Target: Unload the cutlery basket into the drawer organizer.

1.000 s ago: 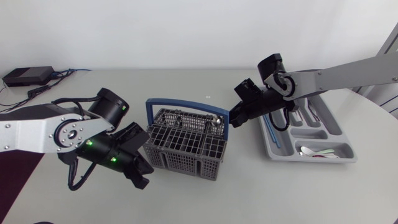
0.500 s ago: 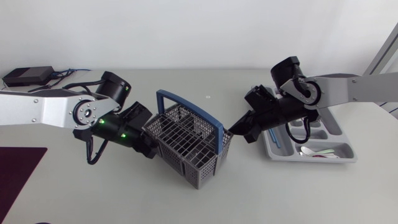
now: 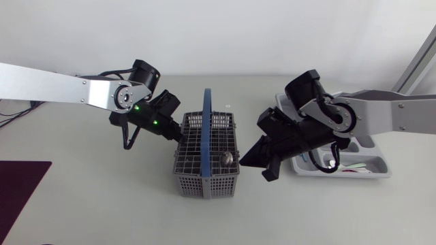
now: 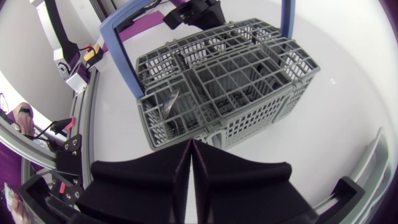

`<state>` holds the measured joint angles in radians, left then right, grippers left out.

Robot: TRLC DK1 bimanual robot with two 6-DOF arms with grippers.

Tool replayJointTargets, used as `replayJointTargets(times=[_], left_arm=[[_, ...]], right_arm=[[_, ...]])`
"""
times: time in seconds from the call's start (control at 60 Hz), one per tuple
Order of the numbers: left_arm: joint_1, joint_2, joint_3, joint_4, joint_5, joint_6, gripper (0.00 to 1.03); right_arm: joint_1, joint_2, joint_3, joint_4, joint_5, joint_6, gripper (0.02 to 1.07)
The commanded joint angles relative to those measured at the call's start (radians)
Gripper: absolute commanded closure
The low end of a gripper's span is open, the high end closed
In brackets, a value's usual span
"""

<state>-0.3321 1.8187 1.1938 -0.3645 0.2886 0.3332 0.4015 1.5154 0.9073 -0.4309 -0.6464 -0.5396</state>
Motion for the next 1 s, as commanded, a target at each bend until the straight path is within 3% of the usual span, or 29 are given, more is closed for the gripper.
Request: replayJointTargets(times=[0.0,0.167,0.217,0.25,0.433,0.7,0.983], left_arm=[[0.005,0.051,0.07,0.012,-0.002,-0.026,0.91],[0.024,0.06,0.079,0.009,-0.005,-0.028,0.91],[0.042,0.031,0.055,0.009,-0.005,-0.022,0.82],[0.053,0.008,0.036,0.009,-0.005,-0.019,0.77],[0.071,-0.13,-0.083,0.007,-0.003,0.009,0.74],[0.045,-0.322,-0.252,0.01,-0.003,0.03,0.74],[0.016,-0.409,-0.333,0.012,-0.003,0.04,0.74]], right_arm=[[0.031,-0.009,-0.021,-0.011,0.016,0.033,0.99],[0.003,-0.026,-0.004,-0.009,0.04,0.076,0.98],[-0.026,-0.047,-0.001,-0.012,0.04,0.104,0.95],[-0.039,-0.06,0.005,-0.023,0.04,0.119,0.89],[-0.044,-0.124,0.027,-0.077,0.019,0.204,0.56],[0.002,-0.093,0.116,-0.097,0.002,0.388,0.53],[0.079,-0.018,0.157,-0.094,0.027,0.444,0.53]])
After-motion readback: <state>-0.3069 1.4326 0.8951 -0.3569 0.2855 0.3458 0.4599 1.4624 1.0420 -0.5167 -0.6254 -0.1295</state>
